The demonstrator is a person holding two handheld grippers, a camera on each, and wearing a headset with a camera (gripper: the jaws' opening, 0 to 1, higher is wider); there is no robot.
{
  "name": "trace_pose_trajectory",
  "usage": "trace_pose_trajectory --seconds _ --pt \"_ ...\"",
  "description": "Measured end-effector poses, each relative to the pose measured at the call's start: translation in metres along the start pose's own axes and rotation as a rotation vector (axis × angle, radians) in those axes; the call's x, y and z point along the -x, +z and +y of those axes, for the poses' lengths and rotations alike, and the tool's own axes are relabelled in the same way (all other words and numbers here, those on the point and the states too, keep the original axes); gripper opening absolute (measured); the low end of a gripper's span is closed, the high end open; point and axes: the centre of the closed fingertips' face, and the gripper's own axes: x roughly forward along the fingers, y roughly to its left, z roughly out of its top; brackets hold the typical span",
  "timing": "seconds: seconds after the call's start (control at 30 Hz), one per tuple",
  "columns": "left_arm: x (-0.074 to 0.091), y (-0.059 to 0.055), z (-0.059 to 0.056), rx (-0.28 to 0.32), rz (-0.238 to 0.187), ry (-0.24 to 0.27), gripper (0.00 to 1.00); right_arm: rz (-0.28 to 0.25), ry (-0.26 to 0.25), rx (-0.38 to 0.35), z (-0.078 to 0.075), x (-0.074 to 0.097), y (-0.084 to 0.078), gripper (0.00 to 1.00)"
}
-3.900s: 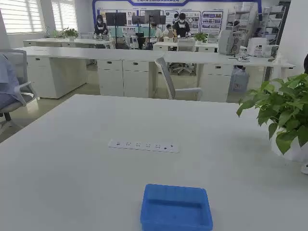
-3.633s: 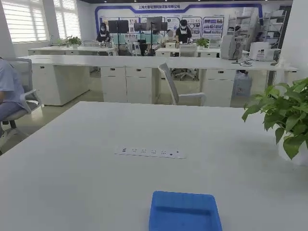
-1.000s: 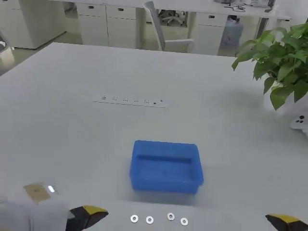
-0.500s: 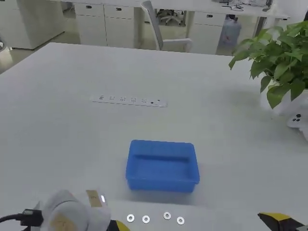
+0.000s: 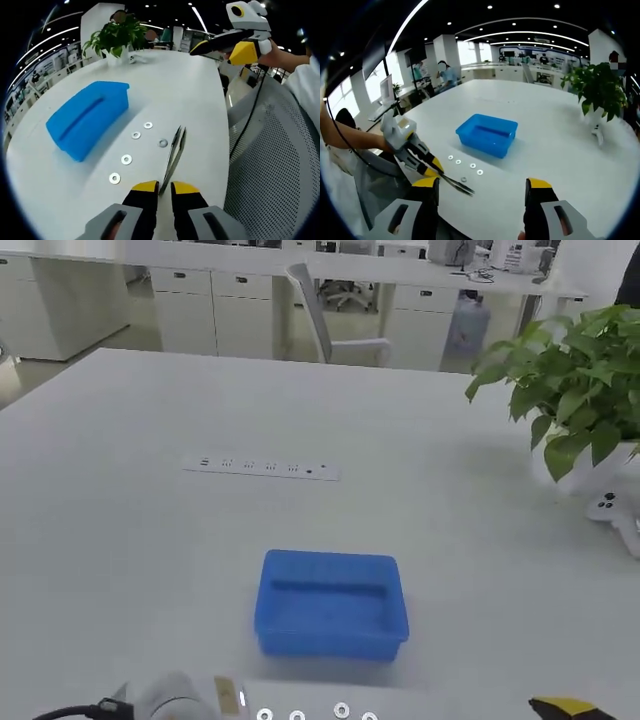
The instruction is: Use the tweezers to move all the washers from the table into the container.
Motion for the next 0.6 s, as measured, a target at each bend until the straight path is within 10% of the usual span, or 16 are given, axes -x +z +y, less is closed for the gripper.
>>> trace_pose_trajectory --seconds 0.33,0.6 --pt "-0.001 0.003 -0.005 -0.063 -0.003 -0.027 0.00 -0.009 0.007 0.031 0.005 0.001 0.006 0.67" --pt "0.018 0.032 -0.014 -0.009 -0.094 -0.006 0.00 -0.005 0.028 0.055 0.012 -0.001 0.006 0.66"
